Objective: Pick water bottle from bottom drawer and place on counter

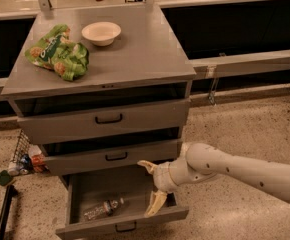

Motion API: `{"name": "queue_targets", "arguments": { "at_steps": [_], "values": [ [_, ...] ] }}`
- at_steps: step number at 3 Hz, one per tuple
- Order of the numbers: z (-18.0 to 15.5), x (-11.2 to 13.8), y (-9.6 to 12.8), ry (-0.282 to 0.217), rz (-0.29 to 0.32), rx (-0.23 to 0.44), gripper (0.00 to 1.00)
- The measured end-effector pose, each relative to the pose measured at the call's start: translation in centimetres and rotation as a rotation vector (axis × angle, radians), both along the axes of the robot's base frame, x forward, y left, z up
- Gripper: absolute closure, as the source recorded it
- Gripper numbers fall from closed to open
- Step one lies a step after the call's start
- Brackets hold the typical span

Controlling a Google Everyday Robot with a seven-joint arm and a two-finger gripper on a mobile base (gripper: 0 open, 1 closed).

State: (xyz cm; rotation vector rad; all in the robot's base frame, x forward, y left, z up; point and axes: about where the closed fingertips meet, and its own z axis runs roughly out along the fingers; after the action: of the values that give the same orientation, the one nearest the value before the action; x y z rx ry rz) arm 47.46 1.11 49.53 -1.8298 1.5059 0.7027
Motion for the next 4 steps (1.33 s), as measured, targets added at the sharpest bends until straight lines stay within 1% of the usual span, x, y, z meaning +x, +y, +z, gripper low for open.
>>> {"name": "queue_targets", "arguments": {
  "at_steps": [1,2,3,4],
  "values": [
    [0.0,0.0,0.0,0.000,0.000,0.000,0.00],
    [-3.0,1.6,0.4,0.018,-0.012,0.012,0.00],
    [-8.9,5.4,1.6,0.016,-0.013,0.033,0.00],
    [-13.0,7.9,2.9,0.076,0.033,0.022,0.00]
  ]
}}
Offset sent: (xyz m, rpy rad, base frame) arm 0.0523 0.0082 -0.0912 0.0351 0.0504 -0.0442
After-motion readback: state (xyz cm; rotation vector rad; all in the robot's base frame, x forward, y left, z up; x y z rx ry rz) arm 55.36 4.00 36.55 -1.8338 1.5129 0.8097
